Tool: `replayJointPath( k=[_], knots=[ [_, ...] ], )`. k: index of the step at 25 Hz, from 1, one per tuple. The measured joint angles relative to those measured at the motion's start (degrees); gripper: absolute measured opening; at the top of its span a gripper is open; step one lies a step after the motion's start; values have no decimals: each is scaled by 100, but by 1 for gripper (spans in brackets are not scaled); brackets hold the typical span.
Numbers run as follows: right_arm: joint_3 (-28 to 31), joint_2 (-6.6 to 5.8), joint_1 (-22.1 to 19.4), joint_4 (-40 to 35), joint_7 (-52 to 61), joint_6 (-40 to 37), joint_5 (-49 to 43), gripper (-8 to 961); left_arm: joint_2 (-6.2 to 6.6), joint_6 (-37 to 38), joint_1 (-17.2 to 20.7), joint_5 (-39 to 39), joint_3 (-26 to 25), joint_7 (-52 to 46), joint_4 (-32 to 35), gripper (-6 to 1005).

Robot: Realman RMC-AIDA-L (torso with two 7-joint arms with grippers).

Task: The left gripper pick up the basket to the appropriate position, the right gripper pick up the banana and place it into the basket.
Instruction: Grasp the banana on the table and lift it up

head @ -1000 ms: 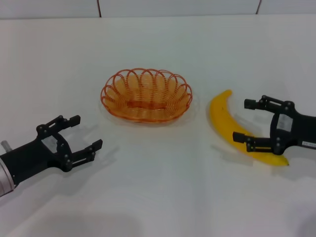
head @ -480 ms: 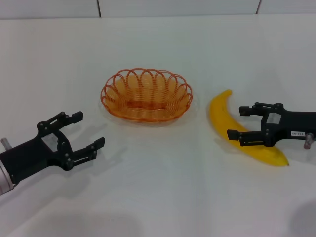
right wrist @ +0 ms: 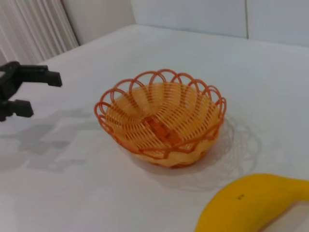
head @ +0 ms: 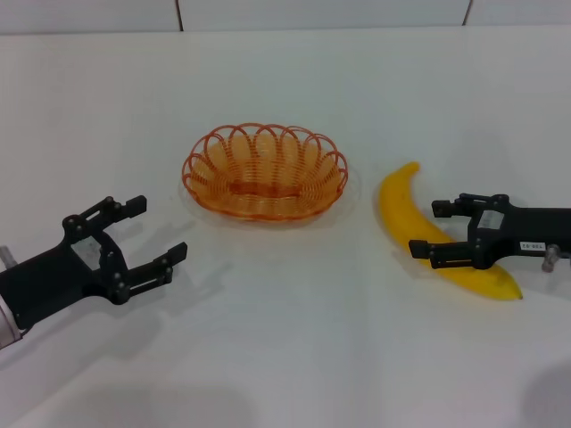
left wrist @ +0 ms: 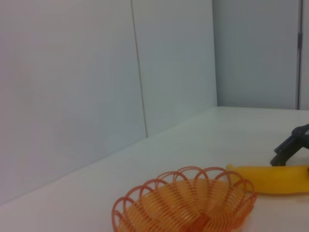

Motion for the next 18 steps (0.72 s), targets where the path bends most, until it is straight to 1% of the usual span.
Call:
replayJointPath(
  k=[8,18],
  knots=[
    [-122,4,18,14,5,-20,-9,871,4,105,1,-1,-9,5,-4,850],
    [-450,55,89,-32,121,-283,15,697,11,181,23,0,-16,9,-4,849]
  ],
)
